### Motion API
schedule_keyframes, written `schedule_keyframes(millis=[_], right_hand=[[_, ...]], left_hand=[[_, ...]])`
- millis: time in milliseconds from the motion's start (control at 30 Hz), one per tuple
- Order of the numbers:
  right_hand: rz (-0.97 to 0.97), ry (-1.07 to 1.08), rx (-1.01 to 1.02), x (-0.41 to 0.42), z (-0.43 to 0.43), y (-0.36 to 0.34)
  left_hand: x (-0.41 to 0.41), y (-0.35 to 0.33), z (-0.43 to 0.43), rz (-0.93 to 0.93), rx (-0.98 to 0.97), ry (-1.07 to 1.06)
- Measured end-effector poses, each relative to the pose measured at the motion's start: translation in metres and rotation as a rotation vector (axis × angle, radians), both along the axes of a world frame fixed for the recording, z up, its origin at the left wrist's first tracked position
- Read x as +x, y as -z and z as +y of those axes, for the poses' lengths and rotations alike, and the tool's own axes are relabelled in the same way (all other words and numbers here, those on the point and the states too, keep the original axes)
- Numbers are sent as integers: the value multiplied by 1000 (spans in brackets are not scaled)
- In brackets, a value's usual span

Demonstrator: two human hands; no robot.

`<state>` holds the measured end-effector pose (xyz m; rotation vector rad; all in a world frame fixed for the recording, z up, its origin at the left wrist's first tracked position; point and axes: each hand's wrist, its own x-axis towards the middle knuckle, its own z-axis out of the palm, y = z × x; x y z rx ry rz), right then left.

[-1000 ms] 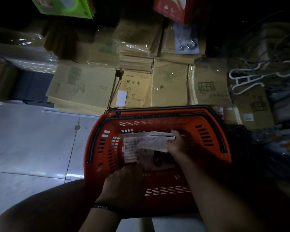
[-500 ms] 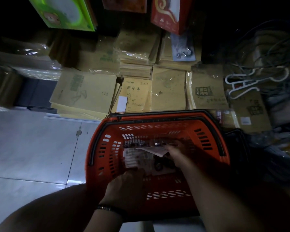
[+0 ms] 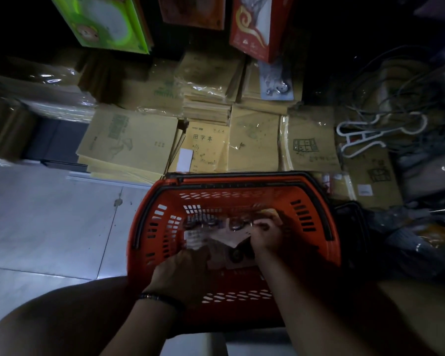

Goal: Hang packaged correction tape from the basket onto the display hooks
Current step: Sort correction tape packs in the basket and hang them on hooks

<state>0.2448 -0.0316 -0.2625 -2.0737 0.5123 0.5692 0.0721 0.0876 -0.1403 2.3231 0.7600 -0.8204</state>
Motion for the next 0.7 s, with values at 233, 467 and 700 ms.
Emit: schedule_keyframes(millis=[233,467,700], right_hand=[[-96,-84,130,-16,-9,-94],[-311,-235,306,-33,-26,-186],[-521,-401,223,-31,-57,-256]], left_hand=[[1,-27,4,-199,8,-62],[-5,-75,-15,-542,381,-95],[-24,-129,-33,-721,507,120]])
